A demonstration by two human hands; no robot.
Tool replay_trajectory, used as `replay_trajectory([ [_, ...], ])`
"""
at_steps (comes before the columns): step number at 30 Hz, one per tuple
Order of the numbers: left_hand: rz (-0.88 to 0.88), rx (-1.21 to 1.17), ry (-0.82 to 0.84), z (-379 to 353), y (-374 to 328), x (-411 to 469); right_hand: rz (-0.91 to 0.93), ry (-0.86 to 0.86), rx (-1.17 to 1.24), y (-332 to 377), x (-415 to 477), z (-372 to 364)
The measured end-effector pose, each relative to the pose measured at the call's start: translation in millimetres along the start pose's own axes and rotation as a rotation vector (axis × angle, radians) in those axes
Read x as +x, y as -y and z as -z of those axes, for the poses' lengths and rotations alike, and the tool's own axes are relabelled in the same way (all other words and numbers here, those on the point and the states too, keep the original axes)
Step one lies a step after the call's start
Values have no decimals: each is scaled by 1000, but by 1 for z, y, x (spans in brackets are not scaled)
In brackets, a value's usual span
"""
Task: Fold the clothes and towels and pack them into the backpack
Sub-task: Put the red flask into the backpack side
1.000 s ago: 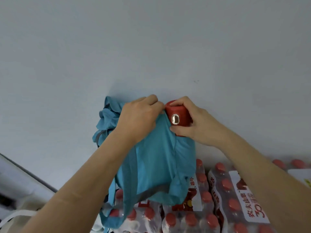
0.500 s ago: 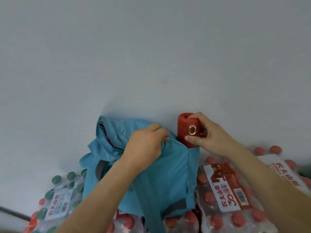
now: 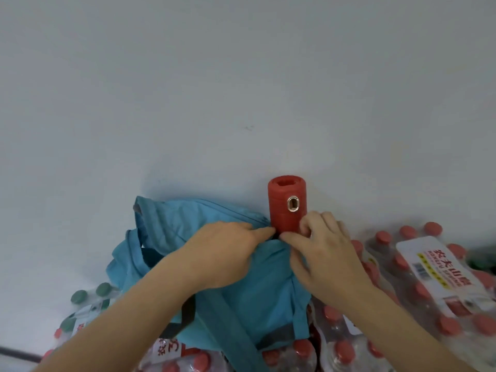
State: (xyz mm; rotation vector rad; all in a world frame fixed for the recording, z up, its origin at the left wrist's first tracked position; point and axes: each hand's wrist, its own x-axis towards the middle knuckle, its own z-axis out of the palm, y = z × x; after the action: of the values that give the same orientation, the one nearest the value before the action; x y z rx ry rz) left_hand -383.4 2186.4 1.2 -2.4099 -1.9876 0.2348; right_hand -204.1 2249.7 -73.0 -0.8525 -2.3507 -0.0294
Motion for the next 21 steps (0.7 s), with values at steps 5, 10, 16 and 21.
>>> replay_trajectory([
  [5,66,-33,154,18,16,5,21,131,115,-7,-15,-9],
  [10,145,161,143,22,29,1,75,99,173,-2,-21,-14],
  [16,-133,122,-115,12,15,8,172,31,238,3,-19,-20],
  [21,-81,71,46,7,16,9,202,104,249,2,-14,-18],
])
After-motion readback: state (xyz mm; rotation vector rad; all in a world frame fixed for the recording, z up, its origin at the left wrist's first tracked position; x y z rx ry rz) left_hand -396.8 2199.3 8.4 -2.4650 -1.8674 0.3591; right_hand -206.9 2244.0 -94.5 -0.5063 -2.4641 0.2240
